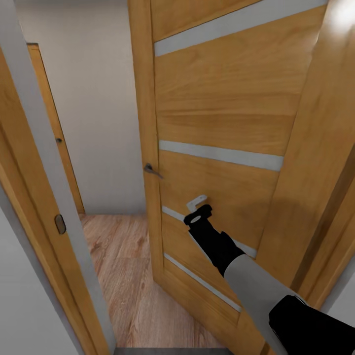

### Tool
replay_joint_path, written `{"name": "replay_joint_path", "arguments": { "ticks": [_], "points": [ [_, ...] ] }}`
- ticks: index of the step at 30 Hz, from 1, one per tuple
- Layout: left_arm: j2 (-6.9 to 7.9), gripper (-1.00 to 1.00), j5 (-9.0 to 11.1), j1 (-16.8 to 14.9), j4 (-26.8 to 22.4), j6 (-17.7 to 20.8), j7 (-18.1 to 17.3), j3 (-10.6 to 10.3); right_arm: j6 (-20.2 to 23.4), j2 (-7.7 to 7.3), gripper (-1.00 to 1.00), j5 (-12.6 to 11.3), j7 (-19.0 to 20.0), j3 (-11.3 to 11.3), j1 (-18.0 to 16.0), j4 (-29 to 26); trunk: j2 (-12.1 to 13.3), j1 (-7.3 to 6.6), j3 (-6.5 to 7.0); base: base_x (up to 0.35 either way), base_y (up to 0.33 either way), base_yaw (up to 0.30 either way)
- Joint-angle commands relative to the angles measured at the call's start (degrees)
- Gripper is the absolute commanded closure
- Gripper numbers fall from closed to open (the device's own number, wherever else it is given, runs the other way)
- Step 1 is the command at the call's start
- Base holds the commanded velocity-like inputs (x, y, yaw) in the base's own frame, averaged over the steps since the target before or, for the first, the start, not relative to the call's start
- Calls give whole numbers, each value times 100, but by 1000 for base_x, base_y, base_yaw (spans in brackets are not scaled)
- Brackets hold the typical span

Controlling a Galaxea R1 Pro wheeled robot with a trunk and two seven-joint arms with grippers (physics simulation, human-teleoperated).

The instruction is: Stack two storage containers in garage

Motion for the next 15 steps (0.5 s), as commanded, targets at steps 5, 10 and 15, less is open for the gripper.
{"name": "replay_joint_path", "arguments": {
  "ticks": [5,10,15],
  "points": [
    [0,-100,48,-1,-1,-15,-2,-6,95,0,-100,64,13,14,-4,-297,-3,0,-6,1,0,0],
    [-1,-100,47,-1,-1,-17,-2,-6,147,0,-100,65,13,34,-4,-358,-3,0,-6,0,0,0],
    [-5,-100,46,-1,-3,-20,-2,-6,219,0,-100,60,6,52,-4,-366,-3,0,-6,0,0,0]
  ]
}}
